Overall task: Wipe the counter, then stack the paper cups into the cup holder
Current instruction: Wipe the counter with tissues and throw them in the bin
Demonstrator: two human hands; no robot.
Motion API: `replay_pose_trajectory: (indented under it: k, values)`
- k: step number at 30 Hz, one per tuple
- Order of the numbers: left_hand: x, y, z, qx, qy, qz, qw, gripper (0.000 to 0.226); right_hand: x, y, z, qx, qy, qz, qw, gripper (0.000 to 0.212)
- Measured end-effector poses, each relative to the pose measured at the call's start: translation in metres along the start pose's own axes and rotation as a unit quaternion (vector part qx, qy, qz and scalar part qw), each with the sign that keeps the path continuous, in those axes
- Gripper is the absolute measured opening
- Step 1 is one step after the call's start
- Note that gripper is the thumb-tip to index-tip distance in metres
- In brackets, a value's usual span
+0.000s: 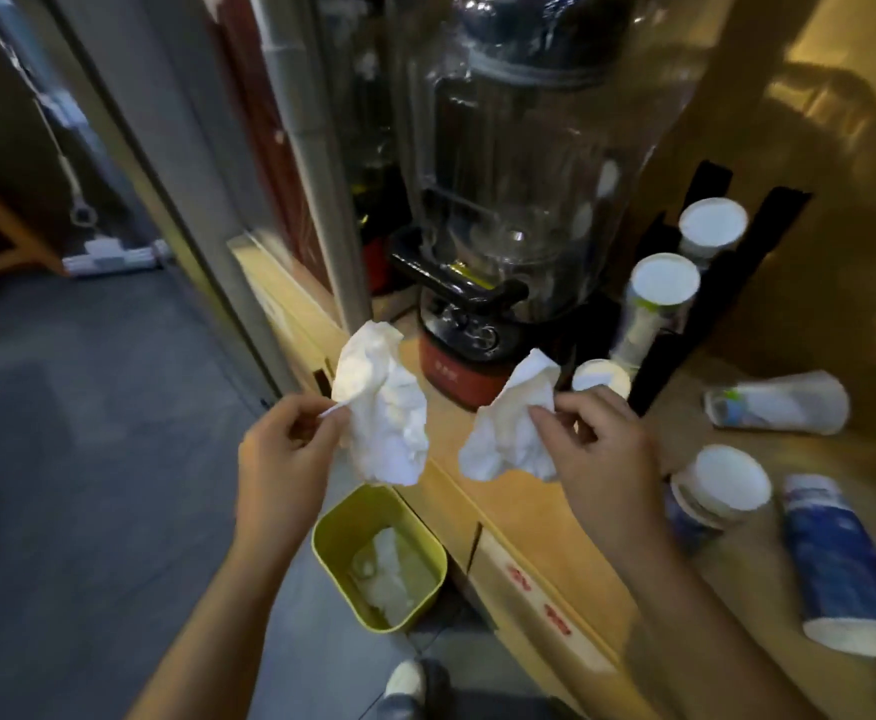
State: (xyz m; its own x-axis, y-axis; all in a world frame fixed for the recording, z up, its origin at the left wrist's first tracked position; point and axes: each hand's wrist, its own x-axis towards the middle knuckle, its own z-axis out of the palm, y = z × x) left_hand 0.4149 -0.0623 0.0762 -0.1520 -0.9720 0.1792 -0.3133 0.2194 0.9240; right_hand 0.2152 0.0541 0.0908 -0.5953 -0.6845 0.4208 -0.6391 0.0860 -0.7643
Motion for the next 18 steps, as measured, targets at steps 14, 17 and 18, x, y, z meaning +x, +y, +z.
replay_pose_trajectory:
  k: [14, 17, 18]
  values:
    - [0.006, -0.263, 0.014, 0.018, -0.048, -0.378, 0.924, 0.008, -0.077, 0.098, 0.244, -0.108, -0.209, 0.172, 0.957, 0.018]
    - [0.006, -0.325, 0.038, 0.045, -0.056, -0.426, 0.902, 0.004, -0.102, 0.154, 0.295, -0.124, -0.249, 0.226, 0.934, 0.022]
    - [0.005, -0.346, 0.047, 0.053, -0.055, -0.433, 0.898, 0.005, -0.108, 0.173, 0.310, -0.141, -0.254, 0.225, 0.930, 0.022]
